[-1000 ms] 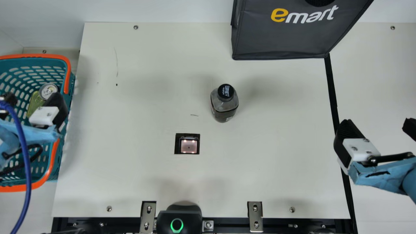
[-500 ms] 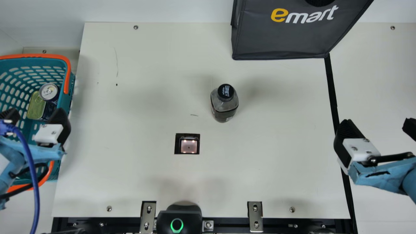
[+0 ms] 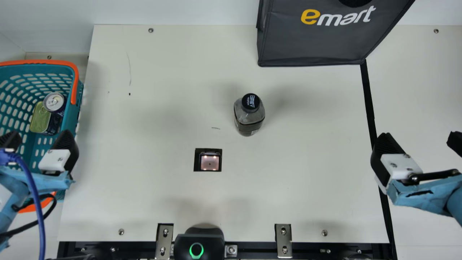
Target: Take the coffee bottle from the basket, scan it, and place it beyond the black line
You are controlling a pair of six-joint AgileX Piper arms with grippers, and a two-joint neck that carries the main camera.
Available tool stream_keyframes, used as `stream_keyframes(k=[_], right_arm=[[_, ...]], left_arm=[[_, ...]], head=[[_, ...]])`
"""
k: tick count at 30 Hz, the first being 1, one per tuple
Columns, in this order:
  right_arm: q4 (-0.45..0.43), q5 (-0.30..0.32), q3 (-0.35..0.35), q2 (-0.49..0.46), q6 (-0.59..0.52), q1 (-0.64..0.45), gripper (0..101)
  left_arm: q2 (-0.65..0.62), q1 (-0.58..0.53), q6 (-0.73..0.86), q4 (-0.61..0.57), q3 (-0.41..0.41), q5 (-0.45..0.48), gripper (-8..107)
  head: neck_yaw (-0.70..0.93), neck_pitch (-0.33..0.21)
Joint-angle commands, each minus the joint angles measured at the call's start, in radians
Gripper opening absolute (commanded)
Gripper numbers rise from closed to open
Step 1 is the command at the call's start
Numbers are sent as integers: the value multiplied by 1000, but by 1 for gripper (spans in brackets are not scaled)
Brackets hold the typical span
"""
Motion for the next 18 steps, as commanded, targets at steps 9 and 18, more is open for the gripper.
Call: stream_keyframes(k=[9,18], right_arm=[[0,0,0,0,0,0,91],[0,0,0,0,0,0,91]], left_arm=[[-18,-19,-31,29,1,15,90],[-28,-36,-49,49,0,27,90]], head=[[2,-27],[2,-27]])
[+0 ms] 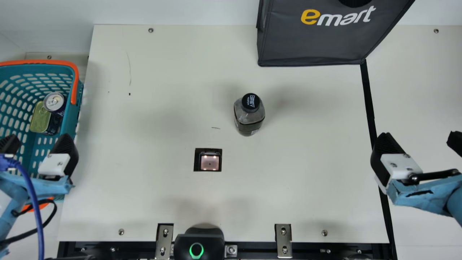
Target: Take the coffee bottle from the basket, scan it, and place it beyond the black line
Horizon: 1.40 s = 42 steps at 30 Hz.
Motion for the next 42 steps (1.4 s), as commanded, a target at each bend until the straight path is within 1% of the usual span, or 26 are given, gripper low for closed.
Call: stream_keyframes(k=[1,10,42], right_arm=[[0,0,0,0,0,0,91],[0,0,0,0,0,0,91],[-1,-1,-1,2,0,2,91]], left_arm=[[-4,-4,-4,4,0,4,90],[-16,-17,-25,23,5,21,90],[-16,-17,-25,17,5,20,90]], head=[[2,-26],[2,-26],[2,-26]])
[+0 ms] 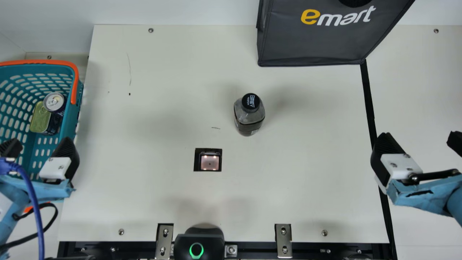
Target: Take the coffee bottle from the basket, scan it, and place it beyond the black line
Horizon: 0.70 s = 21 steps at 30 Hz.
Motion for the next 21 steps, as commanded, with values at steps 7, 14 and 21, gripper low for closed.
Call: stream_keyframes(k=[7,14,21], right_arm=[[-21,-15,-9,30,-23,12,91],[-34,-42,-20,75,-28,27,91],[-15,-50,-51,142,-7,46,91]], left_arm=[[0,0,0,0,0,0,90],[0,0,0,0,0,0,90],[0,0,0,0,0,0,90]], head=[[2,-27],[2,-27],[2,-27]])
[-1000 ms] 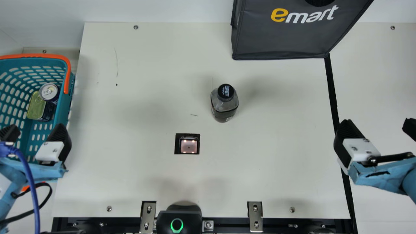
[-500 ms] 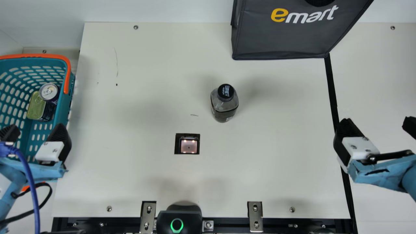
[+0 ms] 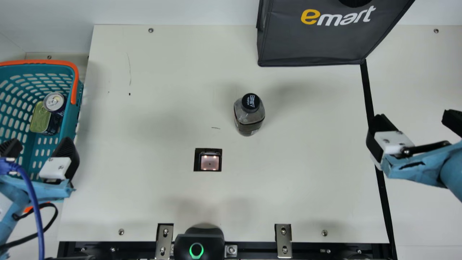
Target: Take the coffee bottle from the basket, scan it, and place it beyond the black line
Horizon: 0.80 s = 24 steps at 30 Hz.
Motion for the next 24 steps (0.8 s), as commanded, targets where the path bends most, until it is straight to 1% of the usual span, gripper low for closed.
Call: stream_keyframes(k=[1,14,24], right_arm=[[10,1,-10,22,6,6,91],[61,-20,-90,156,5,83,91],[64,-53,-108,236,-2,157,91]], left_arm=[[0,0,0,0,0,0,90],[0,0,0,0,0,0,90],[0,0,0,0,0,0,90]], head=[[2,-26],[2,-26],[2,-26]])
